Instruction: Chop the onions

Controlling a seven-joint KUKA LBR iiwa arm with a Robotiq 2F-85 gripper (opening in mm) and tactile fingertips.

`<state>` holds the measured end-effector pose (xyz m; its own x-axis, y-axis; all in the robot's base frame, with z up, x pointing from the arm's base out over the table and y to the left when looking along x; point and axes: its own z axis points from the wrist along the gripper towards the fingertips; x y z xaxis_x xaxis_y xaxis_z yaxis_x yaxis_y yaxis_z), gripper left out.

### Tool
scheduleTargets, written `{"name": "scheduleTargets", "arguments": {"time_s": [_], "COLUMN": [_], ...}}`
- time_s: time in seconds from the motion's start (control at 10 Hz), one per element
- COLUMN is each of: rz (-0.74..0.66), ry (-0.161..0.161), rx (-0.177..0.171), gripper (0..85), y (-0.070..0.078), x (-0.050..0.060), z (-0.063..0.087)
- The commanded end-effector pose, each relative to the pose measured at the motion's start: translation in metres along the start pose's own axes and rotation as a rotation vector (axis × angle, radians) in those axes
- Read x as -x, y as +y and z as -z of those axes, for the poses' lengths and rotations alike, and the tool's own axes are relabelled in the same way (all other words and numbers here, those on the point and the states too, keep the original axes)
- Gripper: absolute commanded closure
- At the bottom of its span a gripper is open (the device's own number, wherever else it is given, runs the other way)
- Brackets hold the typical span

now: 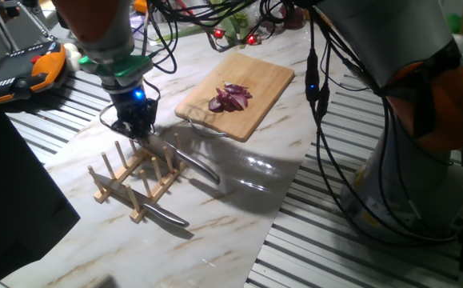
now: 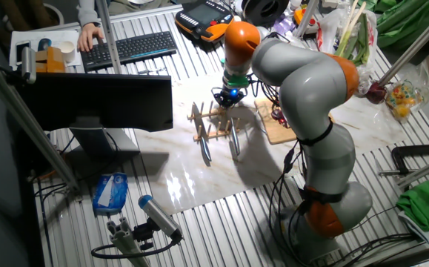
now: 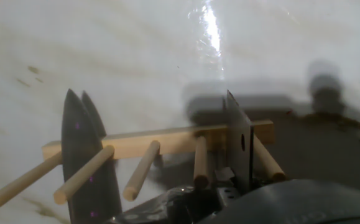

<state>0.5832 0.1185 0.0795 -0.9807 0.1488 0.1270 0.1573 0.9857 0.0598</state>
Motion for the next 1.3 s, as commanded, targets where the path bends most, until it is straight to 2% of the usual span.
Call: {"name": "scheduleTargets", "arguments": {"time_s": [0.0,0.3,0.8,1.0,1.2], "rz": [-0.003,-0.018,-0.035,-0.029,-0.015], "ry": [-0.001,-0.015,-0.004,0.003,0.006], "rx": [0.002,0.015,-0.028,-0.036,-0.047], "gripper": [66.7,63.7,63.3,63.3,63.7], "y": [0.001,0.003,-0.005,-0.014,-0.034], "x": [-0.001,-0.004,-0.041,-0.046,-0.044], "z": [0.001,0.009,0.074,0.09,0.113]}}
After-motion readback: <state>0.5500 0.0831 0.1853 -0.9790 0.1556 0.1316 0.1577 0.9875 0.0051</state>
